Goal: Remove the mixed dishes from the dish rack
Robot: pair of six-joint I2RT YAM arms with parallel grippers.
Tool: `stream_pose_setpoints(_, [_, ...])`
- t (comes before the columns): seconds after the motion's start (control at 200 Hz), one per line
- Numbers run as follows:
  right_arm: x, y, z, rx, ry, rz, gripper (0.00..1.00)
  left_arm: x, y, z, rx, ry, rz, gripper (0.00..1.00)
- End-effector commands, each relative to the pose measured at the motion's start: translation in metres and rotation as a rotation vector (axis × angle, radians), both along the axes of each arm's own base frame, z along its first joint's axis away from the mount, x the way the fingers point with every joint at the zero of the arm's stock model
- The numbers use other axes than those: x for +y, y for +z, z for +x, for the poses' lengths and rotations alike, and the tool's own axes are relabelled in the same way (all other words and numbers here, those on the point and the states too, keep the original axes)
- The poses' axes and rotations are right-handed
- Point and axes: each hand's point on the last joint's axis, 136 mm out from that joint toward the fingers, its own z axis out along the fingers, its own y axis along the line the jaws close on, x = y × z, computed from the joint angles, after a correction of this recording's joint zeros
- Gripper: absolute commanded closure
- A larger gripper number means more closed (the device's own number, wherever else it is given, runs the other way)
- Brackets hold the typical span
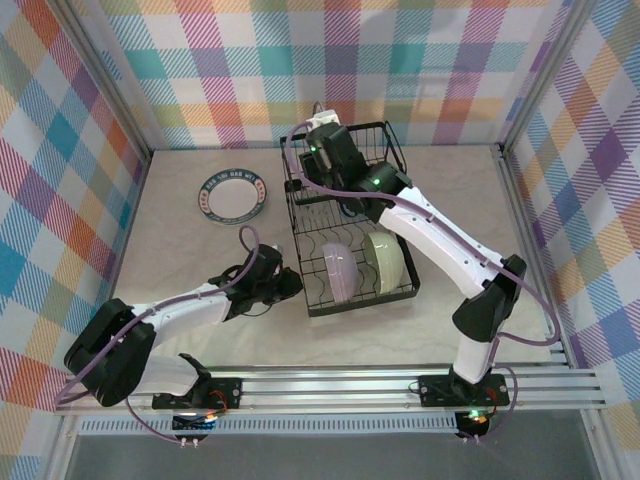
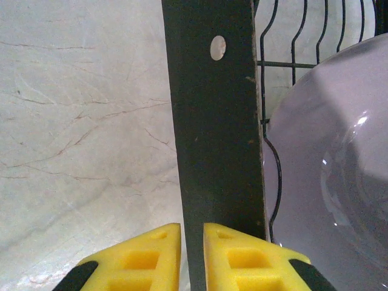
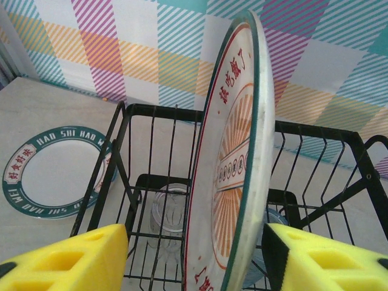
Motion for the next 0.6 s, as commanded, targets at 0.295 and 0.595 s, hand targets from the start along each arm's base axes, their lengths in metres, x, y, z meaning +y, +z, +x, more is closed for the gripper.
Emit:
stream_pose_setpoints(0.295, [-0.012, 0.016, 0.017, -0.091, -0.101, -0.031, 0.53, -0.004, 0.015, 0.006, -0.057, 0.029, -0.036, 0.81])
stream_pose_setpoints(0.595, [-0.014, 0.008, 0.024, -0.098, -0.156, -0.040, 0.63, -0.008, 0.007, 0.004, -0.040, 0.033, -0.041, 0.81])
